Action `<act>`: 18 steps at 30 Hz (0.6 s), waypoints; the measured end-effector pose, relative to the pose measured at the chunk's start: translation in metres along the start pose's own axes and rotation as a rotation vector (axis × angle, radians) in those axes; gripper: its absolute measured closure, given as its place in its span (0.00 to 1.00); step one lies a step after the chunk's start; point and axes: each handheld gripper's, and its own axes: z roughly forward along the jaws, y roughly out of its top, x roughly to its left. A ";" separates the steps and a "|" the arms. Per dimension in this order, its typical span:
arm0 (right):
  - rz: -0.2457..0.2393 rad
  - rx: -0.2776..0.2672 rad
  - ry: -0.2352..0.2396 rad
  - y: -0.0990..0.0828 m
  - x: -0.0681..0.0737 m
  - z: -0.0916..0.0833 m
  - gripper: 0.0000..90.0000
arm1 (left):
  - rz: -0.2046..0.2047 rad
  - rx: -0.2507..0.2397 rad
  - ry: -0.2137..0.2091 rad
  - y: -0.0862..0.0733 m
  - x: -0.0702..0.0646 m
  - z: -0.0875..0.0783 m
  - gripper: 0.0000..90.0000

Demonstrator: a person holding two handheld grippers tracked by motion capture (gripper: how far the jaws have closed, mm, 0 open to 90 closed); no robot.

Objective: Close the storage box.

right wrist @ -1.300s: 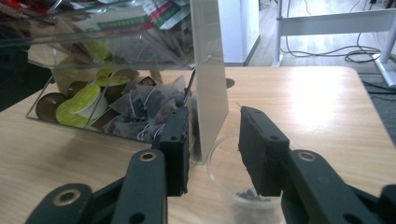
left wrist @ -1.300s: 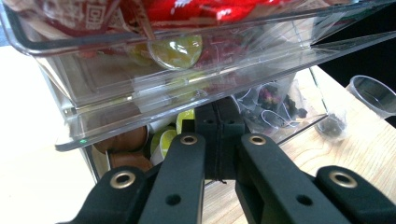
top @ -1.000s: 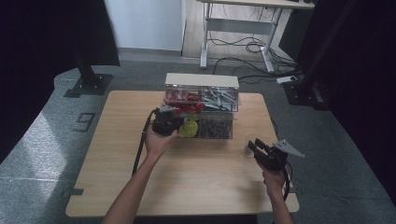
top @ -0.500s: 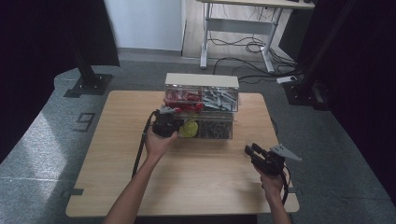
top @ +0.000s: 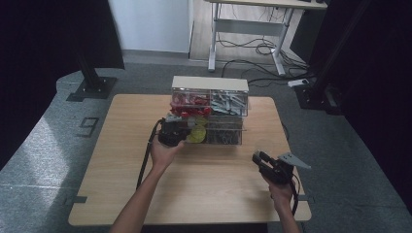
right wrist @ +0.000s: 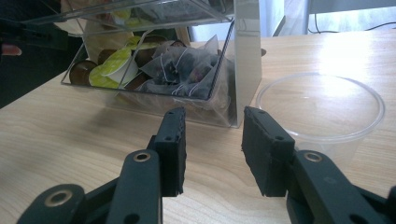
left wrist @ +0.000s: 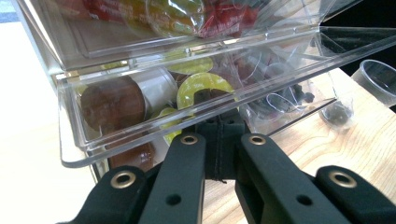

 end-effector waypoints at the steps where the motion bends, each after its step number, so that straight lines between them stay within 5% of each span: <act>1: 0.000 0.002 0.000 -0.001 0.000 0.000 0.66 | -0.004 0.000 -0.003 -0.001 0.000 0.001 1.00; 18: -0.016 0.036 0.024 -0.006 0.010 0.007 0.66 | -0.011 0.020 -0.009 -0.012 -0.001 0.010 1.00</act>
